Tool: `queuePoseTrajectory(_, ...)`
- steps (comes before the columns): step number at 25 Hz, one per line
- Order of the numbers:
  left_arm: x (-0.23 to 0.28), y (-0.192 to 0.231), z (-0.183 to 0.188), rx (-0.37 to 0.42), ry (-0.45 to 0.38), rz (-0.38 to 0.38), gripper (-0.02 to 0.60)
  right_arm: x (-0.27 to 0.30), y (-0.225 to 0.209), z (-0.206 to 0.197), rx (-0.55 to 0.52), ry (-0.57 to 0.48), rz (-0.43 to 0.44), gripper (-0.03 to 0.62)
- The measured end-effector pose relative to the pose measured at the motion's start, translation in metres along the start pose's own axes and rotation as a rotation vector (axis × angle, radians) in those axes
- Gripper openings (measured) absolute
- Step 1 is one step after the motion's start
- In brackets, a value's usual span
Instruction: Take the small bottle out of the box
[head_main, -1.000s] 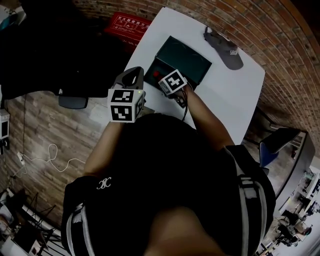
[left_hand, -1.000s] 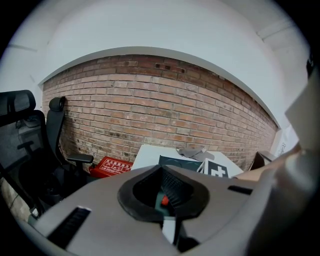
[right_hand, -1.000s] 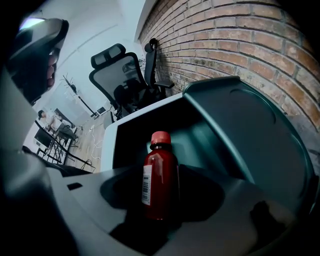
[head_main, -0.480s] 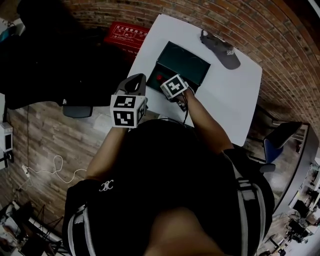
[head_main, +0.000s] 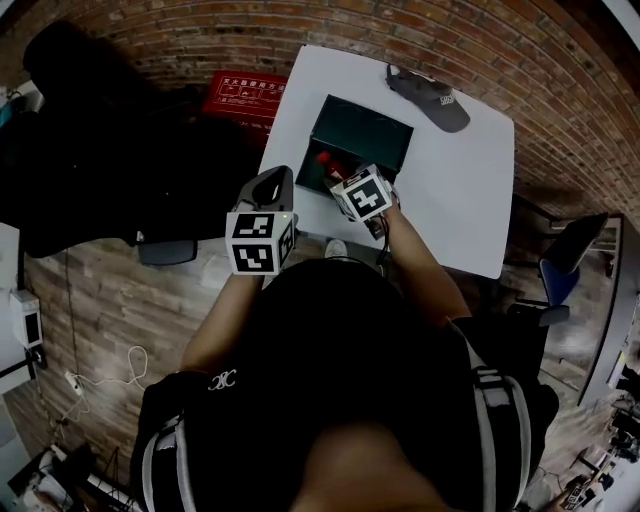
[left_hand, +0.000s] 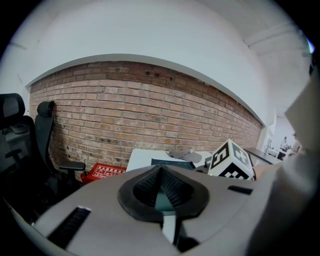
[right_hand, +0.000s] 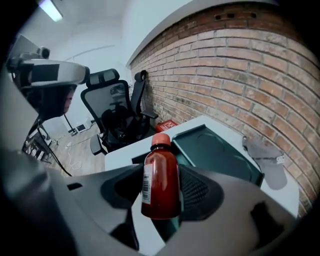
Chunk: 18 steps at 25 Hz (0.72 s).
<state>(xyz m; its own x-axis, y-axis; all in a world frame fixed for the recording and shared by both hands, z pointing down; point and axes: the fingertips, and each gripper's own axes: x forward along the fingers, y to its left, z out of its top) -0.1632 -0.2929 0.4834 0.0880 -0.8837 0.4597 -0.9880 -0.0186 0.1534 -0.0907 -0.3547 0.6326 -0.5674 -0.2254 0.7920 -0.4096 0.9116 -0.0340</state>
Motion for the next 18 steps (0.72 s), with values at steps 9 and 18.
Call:
queuePoseTrajectory(9, 0.004, -0.034, 0.026, 0.077, -0.058, -0.110, 0.012, -0.089, -0.015, 0.042, 0.126, -0.307, -0.135, 0.218)
queuePoseTrajectory(18, -0.001, -0.072, 0.031, 0.121, -0.098, -0.183, 0.012, -0.209, -0.032, 0.061, 0.239, -0.646, -0.356, 0.218)
